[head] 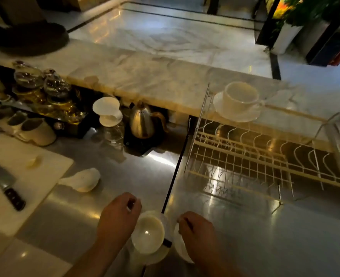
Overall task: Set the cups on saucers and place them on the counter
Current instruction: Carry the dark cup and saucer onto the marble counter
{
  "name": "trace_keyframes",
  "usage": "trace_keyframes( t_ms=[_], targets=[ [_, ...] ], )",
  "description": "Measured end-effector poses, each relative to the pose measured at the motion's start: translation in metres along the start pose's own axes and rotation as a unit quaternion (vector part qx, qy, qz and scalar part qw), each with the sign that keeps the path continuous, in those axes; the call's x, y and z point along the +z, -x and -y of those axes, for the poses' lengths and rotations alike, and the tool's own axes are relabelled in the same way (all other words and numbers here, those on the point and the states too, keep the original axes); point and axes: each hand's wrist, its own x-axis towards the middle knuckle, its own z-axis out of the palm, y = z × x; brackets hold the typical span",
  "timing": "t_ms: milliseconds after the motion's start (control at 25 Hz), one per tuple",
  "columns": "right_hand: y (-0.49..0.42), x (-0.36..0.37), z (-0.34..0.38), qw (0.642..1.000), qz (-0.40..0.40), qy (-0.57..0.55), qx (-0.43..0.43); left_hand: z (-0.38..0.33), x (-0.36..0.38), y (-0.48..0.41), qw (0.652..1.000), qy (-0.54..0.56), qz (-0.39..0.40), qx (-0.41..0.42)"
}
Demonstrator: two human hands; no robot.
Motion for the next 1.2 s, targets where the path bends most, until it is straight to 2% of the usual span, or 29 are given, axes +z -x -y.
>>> trace_keyframes(
  t_ms=[160, 320, 480, 560, 680, 840, 1000, 1200],
  targets=[
    [0.023, 0.041, -0.027, 0.988, 0.041, -0.034, 0.146, 0.055, 0.012, 0.022, 0.989, 0.039, 0.02, -0.142],
    [0.043, 0.076, -0.045, 0.981, 0.063, -0.041, 0.181, 0.091, 0.027, 0.041, 0.974, 0.027, 0.114, -0.194],
    [0.043, 0.106, -0.054, 0.969, 0.074, -0.092, 0.218, 0.105, 0.039, 0.052, 0.963, 0.011, 0.2, -0.179],
    [0.043, 0.119, -0.055, 0.962, 0.048, -0.128, 0.238, 0.109, 0.042, 0.053, 0.958, 0.021, 0.228, -0.171],
    [0.038, 0.131, -0.052, 0.932, 0.019, -0.219, 0.287, 0.109, 0.044, 0.054, 0.953, 0.034, 0.253, -0.165],
    [0.028, 0.14, -0.052, 0.914, 0.011, -0.254, 0.316, 0.108, 0.045, 0.053, 0.947, 0.048, 0.27, -0.166],
    [0.026, 0.149, -0.049, 0.911, -0.015, -0.268, 0.314, 0.105, 0.042, 0.049, 0.948, 0.052, 0.266, -0.168],
    [0.022, 0.15, -0.04, 0.899, 0.002, -0.303, 0.315, 0.104, 0.029, 0.049, 0.944, 0.069, 0.251, -0.202]
  ],
)
